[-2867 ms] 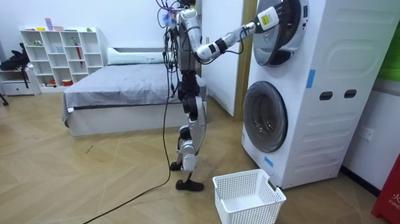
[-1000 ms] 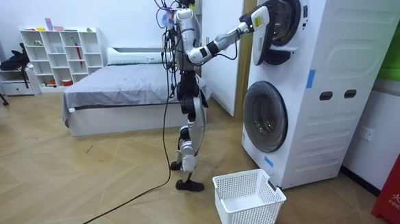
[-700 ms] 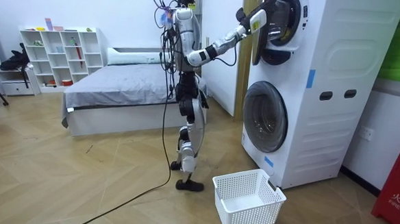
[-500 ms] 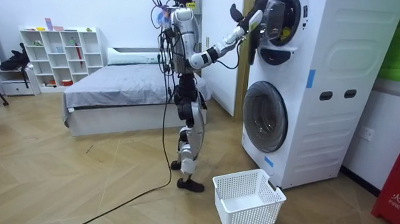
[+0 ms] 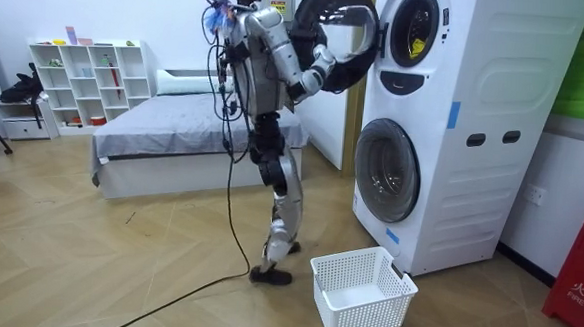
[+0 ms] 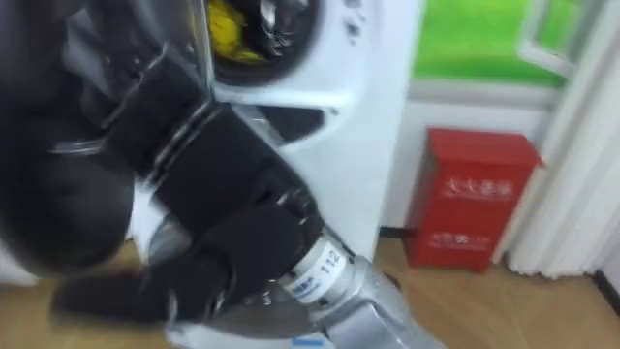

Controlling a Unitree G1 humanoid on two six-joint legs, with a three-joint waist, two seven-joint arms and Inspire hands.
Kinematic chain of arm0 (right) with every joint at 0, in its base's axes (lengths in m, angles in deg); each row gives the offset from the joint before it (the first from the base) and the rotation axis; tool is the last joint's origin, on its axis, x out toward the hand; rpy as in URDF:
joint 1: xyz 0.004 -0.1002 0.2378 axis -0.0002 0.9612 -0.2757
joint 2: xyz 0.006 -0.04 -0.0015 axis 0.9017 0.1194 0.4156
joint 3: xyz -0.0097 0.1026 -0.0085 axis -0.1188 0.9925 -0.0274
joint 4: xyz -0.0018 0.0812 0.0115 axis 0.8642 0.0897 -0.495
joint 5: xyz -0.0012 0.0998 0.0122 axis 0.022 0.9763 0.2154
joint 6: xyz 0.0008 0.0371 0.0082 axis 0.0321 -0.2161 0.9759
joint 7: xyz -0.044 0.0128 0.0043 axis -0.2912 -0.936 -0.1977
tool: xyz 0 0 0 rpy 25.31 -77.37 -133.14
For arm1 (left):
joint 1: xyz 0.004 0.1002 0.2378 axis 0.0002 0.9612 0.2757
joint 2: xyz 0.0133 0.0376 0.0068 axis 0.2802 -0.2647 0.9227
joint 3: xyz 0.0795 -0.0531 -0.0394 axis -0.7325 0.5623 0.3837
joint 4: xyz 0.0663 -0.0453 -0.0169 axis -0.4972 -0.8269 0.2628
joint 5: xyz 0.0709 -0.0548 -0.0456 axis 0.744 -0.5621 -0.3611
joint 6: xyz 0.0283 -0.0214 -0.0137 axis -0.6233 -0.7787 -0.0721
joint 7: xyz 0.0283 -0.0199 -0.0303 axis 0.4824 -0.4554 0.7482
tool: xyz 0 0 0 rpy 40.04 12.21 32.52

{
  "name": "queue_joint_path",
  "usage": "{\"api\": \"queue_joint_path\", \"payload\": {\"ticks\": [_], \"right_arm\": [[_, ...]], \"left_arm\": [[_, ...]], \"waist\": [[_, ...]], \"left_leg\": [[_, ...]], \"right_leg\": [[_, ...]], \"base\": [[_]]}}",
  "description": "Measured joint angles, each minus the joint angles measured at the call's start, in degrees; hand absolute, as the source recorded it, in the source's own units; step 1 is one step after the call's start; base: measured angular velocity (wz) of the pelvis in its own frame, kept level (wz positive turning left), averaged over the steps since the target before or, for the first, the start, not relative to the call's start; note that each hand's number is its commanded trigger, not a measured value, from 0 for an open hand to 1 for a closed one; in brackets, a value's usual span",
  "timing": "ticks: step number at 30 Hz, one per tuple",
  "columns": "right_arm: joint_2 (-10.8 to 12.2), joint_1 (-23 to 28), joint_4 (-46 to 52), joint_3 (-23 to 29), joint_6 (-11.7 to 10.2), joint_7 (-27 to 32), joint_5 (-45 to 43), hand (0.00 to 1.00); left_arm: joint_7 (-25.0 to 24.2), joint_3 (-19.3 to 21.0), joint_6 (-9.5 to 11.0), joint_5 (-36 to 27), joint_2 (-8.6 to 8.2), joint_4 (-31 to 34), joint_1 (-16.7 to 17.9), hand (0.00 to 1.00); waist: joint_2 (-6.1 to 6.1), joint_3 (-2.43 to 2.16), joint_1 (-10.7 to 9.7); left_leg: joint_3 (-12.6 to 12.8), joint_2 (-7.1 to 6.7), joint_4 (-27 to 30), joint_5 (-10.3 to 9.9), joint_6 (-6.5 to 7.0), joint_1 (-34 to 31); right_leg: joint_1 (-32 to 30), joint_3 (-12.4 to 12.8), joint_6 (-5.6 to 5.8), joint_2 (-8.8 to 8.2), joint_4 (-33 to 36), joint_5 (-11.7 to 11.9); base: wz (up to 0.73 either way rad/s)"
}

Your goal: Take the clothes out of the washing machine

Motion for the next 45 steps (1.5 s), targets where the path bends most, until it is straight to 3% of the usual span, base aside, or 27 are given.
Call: {"api": "queue_joint_path", "payload": {"ticks": [1,2,3,4,6,7,8,9,10,13,17,19,26,30,34,36,37,40,45], "right_arm": [[-0.2,0.5,0.1,-0.1,0.1,-2.0,-1.1,0.00],[-0.9,1.2,0.2,-0.3,0.6,-2.8,-1.8,0.00],[-2.3,1.2,0.2,-0.5,1.7,-3.8,-2.8,0.00],[-2.8,0.9,0.2,-0.5,1.9,-4.5,-3.0,0.00],[-2.9,0.6,0.1,-0.4,1.9,-5.8,-3.1,0.00],[-2.9,0.7,0.1,-0.5,2.5,-6.7,-3.6,0.00],[-2.9,0.6,0.1,-0.5,2.9,-7.1,-4.0,0.00],[-3.1,0.5,0.1,-0.5,3.7,-8.0,-4.7,0.00],[-3.1,0.5,0.1,-0.5,4.1,-8.5,-4.8,0.00],[-3.1,0.5,0.1,-0.5,5.4,-10.0,-4.8,0.00],[-3.0,0.4,0.1,-0.5,6.1,-10.6,-4.8,0.00],[-3.6,0.4,0.1,-0.4,6.4,-10.2,-4.8,0.00],[-4.3,0.4,0.8,0.4,6.4,-8.8,-7.0,0.00],[-4.2,0.2,2.5,4.4,6.4,-4.8,-13.1,0.00],[-4.1,0.2,6.1,14.4,6.5,1.3,-20.7,0.00],[-4.0,0.2,6.9,17.8,6.2,3.7,-23.5,0.00],[-4.1,0.3,7.0,19.5,6.2,5.4,-24.9,0.00],[-3.9,0.3,7.0,22.0,6.2,9.2,-27.9,0.00],[-3.3,0.3,8.4,22.8,6.1,13.1,-34.8,0.00]], "left_arm": [[0.0,0.3,-0.1,-0.1,-0.22,0.0,-0.2,0.00],[-0.2,0.2,-0.1,-0.1,-0.18,0.0,-0.1,0.00],[-0.4,0.2,-0.1,-0.4,0.31,0.1,-0.3,0.00],[-0.5,0.3,-0.1,-0.3,1.08,0.1,-0.4,0.00],[-0.5,0.5,0.0,-0.4,1.68,0.2,-0.5,0.00],[-0.5,0.7,0.0,-0.4,2.15,0.3,-0.7,0.00],[-0.4,0.6,0.0,-0.5,2.14,0.4,-0.7,0.00],[-0.4,0.6,0.0,-0.7,2.10,0.4,-0.7,0.00],[-0.4,0.6,0.0,-0.7,2.06,0.5,-0.8,0.00],[-0.3,0.4,0.0,-1.6,2.04,0.5,-1.4,0.00],[0.2,0.1,0.1,-2.8,2.06,0.6,-1.7,0.00],[0.2,-0.6,0.1,-2.8,2.04,0.6,-1.9,0.00],[0.8,-0.6,0.2,-2.5,1.99,0.5,-1.6,0.00],[2.2,-0.4,0.4,-2.7,1.99,0.4,-0.6,0.00],[2.3,1.9,0.4,-2.2,0.59,0.4,0.3,0.00],[2.4,2.8,0.4,-2.2,-0.14,0.5,0.9,0.00],[2.6,2.9,0.4,-2.2,-0.58,0.5,1.2,0.00],[2.9,3.0,1.3,-2.1,-0.68,0.6,1.4,0.00],[3.3,2.7,2.0,-0.5,-0.70,1.7,2.6,0.00]], "waist": [[0.20,-0.07,-0.7],[0.75,-0.42,-0.4],[0.37,-0.73,0.1],[-0.01,-0.65,0.4],[-0.04,-0.56,0.5],[-0.90,-0.51,0.6],[-1.10,-0.61,0.7],[-1.25,-0.71,0.8],[-1.33,-0.67,0.8],[-1.54,-0.43,0.9],[-1.48,0.13,0.8],[-1.22,0.69,0.9],[-1.24,0.73,0.7],[-1.10,0.79,-0.9],[0.22,1.07,-3.1],[1.20,0.90,-4.4],[1.73,0.61,-5.1],[3.15,0.22,-5.6],[2.98,-0.26,-5.6]], "left_leg": [[-1.0,0.31,1.0,0.1,-0.11,-0.9],[-1.4,0.34,0.4,0.2,-0.26,-0.7],[-1.3,0.17,-1.4,0.4,-0.39,0.0],[-0.6,-0.05,-3.7,1.1,-0.79,1.4],[0.0,-0.28,-6.4,2.9,0.51,3.4],[0.7,-0.51,-7.8,3.3,0.62,4.4],[0.8,-0.76,-8.3,3.3,0.73,4.8],[0.9,-0.89,-9.0,3.3,1.00,5.8],[0.9,-1.16,-9.5,3.0,1.49,6.7],[1.8,-2.02,-10.7,2.3,2.41,8.6],[2.4,-2.79,-12.2,2.1,2.74,9.8],[2.7,-3.14,-13.2,1.9,3.19,10.8],[2.6,-3.82,-13.9,1.8,3.22,11.5],[2.3,-4.24,-14.2,1.7,3.52,12.2],[2.6,-4.56,-14.1,1.3,4.16,12.6],[2.9,-4.81,-14.1,1.2,4.29,12.6],[3.0,-4.97,-14.1,1.1,4.52,12.7],[3.9,-4.99,-14.2,1.0,4.62,12.8],[4.3,-4.88,-14.4,1.0,4.62,12.8]], "right_leg": [[-0.6,-0.5,-4.65,0.20,0.8,-1.6],[-0.5,-0.7,-4.63,0.15,0.0,-1.5],[0.9,-1.1,-3.92,0.28,-2.9,-0.4],[2.4,-1.6,-3.54,0.46,-6.1,1.2],[4.5,-2.7,-3.96,1.23,-9.6,2.6],[5.3,-2.7,-3.52,1.32,-11.6,3.3],[5.8,-2.5,-2.89,1.34,-12.5,3.8],[7.4,-2.3,-1.45,1.57,-14.5,4.7],[8.8,-2.2,-1.15,1.64,-16.1,5.7],[10.8,-1.1,-2.82,1.06,-17.8,6.8],[11.4,-0.8,-2.69,0.41,-18.7,7.4],[12.2,-0.6,-2.80,0.17,-19.5,7.4],[12.5,-0.7,-2.81,-0.50,-19.5,7.4],[13.6,-0.8,-2.82,-0.70,-20.0,7.4],[14.1,-0.6,-2.81,-0.99,-20.4,7.4],[14.1,-0.7,-2.80,-1.27,-20.4,7.4],[14.1,-0.5,-2.79,-1.43,-20.4,7.4],[14.0,0.1,-2.50,-1.62,-20.4,7.6],[13.3,0.7,-2.42,-1.61,-20.2,7.6]], "base": [[0.46],[0.41],[0.15],[0.11],[0.18],[0.18],[0.11],[0.04],[0.08],[-0.03],[-0.09],[-0.05],[0.00],[0.08],[0.04],[-0.09],[-0.07],[-0.22],[-0.07]]}}
